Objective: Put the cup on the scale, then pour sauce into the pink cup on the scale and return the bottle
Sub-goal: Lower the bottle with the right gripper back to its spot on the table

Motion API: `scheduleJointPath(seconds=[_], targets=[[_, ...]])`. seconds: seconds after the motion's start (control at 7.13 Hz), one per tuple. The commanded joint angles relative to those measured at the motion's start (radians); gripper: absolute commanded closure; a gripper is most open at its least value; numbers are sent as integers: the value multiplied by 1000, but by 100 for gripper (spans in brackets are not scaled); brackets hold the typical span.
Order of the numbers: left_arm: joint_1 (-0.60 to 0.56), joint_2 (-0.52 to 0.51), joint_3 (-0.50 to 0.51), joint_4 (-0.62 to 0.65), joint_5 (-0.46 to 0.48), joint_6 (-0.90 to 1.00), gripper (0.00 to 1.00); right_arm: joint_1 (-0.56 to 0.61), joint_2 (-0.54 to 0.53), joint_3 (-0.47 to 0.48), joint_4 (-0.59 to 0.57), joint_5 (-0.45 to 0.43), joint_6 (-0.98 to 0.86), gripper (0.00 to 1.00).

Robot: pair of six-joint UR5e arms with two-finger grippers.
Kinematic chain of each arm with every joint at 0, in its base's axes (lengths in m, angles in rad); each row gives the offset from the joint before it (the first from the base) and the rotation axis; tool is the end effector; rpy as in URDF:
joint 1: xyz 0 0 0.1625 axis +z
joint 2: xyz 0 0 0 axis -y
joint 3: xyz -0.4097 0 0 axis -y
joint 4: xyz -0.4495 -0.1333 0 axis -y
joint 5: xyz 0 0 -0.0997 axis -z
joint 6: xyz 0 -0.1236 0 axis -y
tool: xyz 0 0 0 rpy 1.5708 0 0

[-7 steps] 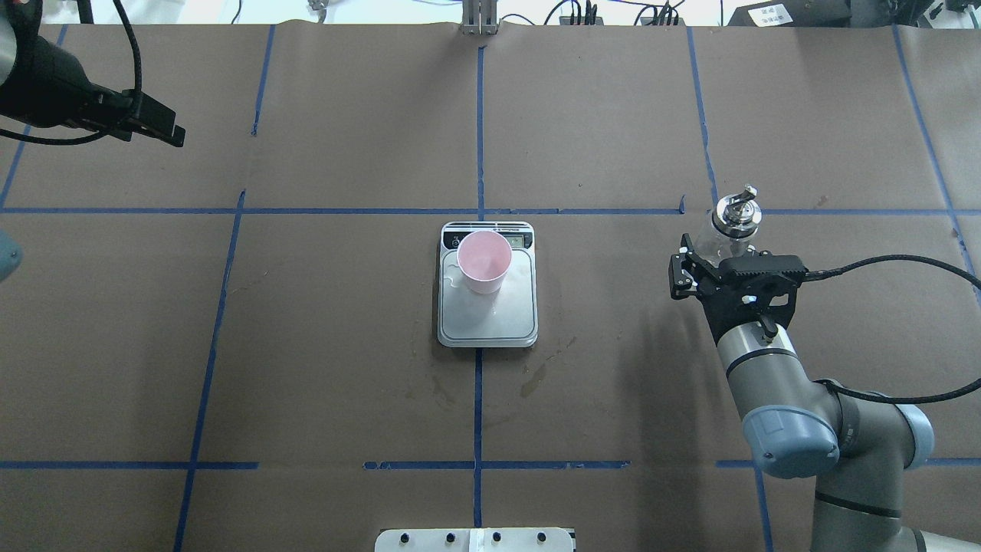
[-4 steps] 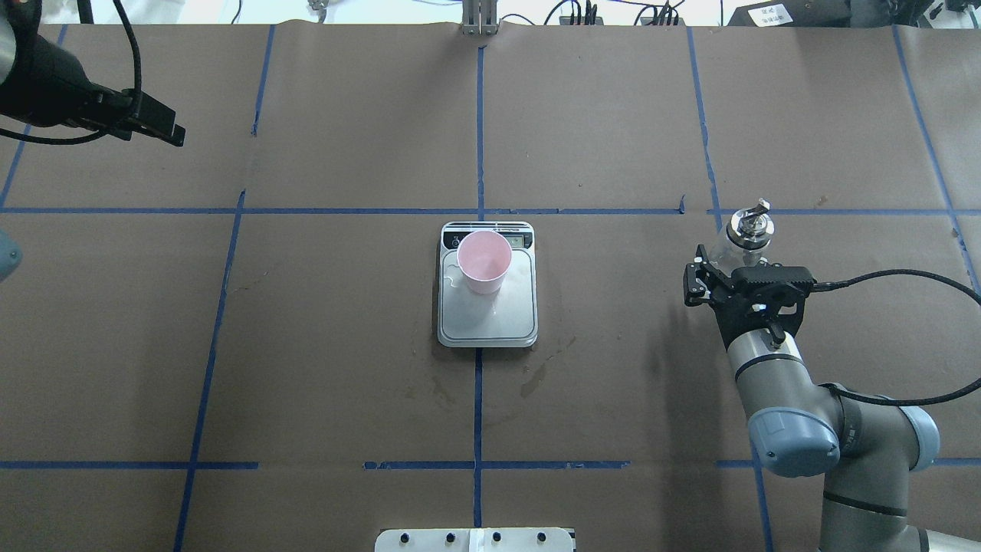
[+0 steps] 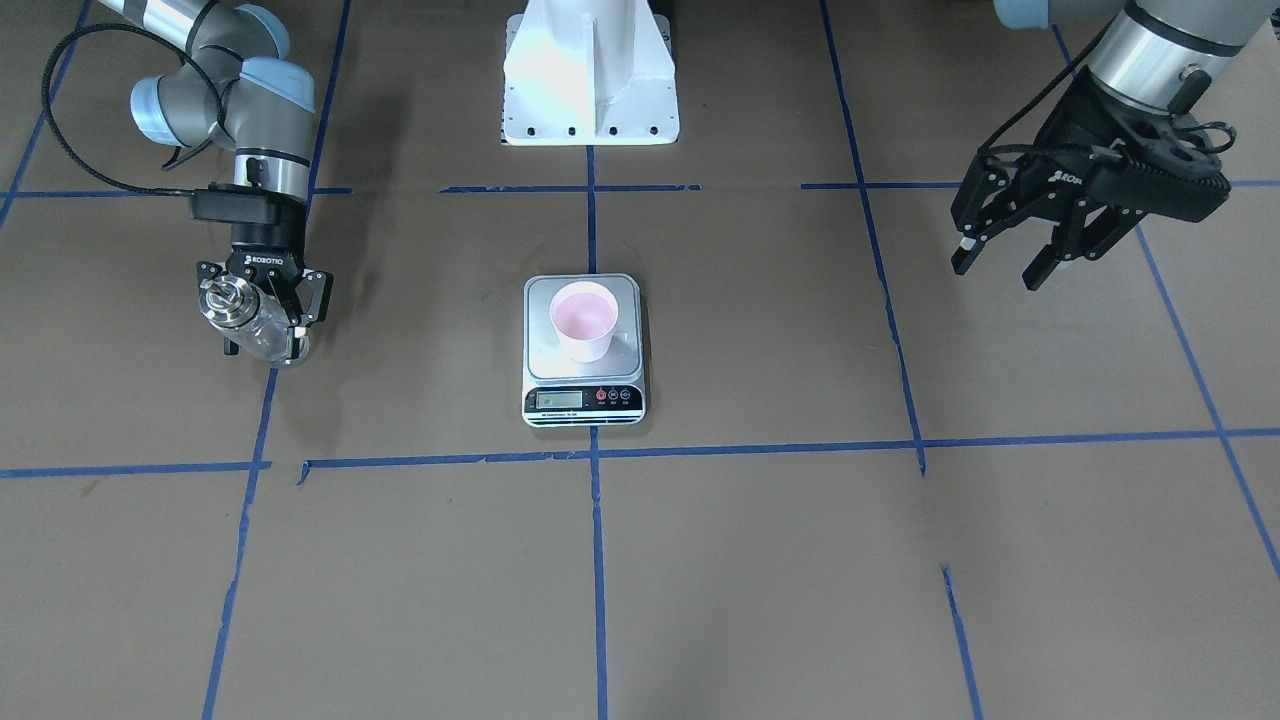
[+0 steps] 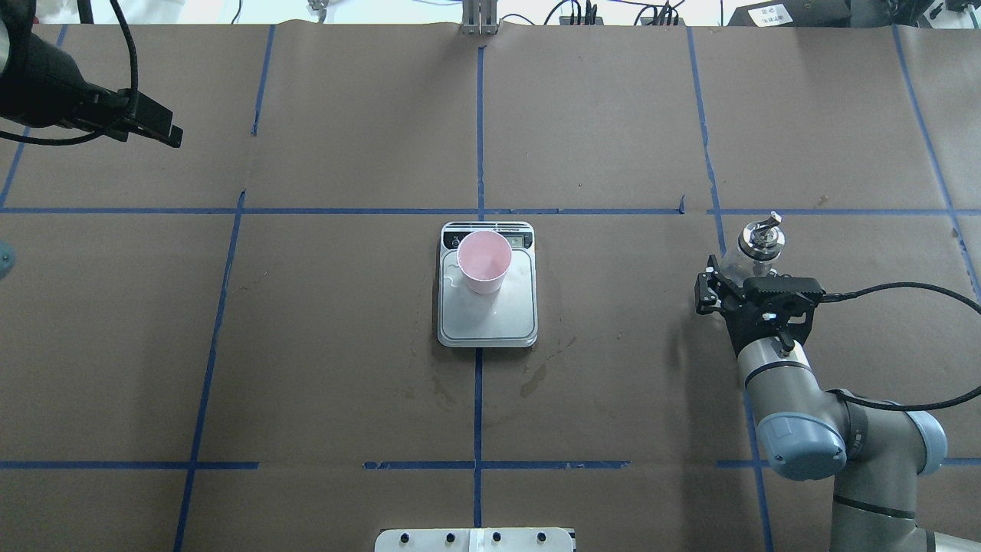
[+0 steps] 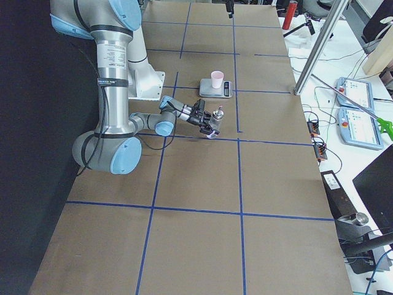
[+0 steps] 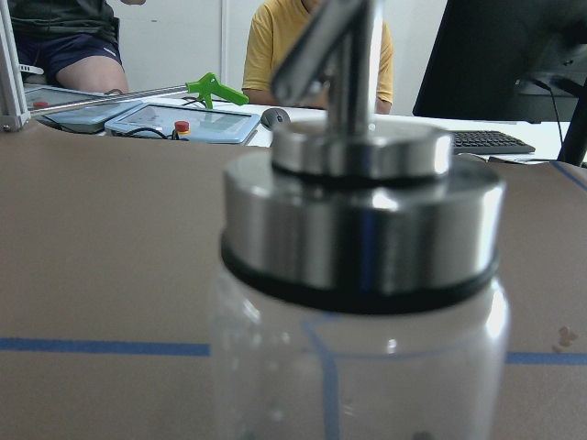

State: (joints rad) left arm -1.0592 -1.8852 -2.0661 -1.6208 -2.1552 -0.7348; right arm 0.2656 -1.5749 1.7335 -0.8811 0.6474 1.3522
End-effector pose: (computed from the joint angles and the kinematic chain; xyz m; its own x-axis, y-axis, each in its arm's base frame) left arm 0.2271 -0.5375 0.2184 0.6020 0.1918 -0.7751 0.1133 0.9404 0.3207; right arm -0.4834 -0.3718 0.4757 0.7824 0.0773 0.6179 -0.5798 0.4524 0.6776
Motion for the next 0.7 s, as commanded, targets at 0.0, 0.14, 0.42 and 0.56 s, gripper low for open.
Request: scheduleJointPath(seconds=[0.0, 0.14, 0.42, 0.56], targets=[[1, 0, -3, 7, 0, 0, 27, -11, 12, 0, 2, -8, -1, 100], [1, 0, -3, 7, 0, 0, 27, -15, 13, -2, 2, -18, -1, 100], [1, 1, -2, 7, 0, 0, 27, -38, 12, -5, 1, -52, 1, 100], [-1, 1, -2, 7, 0, 0, 27, -52, 12, -8, 1, -61, 1, 100]])
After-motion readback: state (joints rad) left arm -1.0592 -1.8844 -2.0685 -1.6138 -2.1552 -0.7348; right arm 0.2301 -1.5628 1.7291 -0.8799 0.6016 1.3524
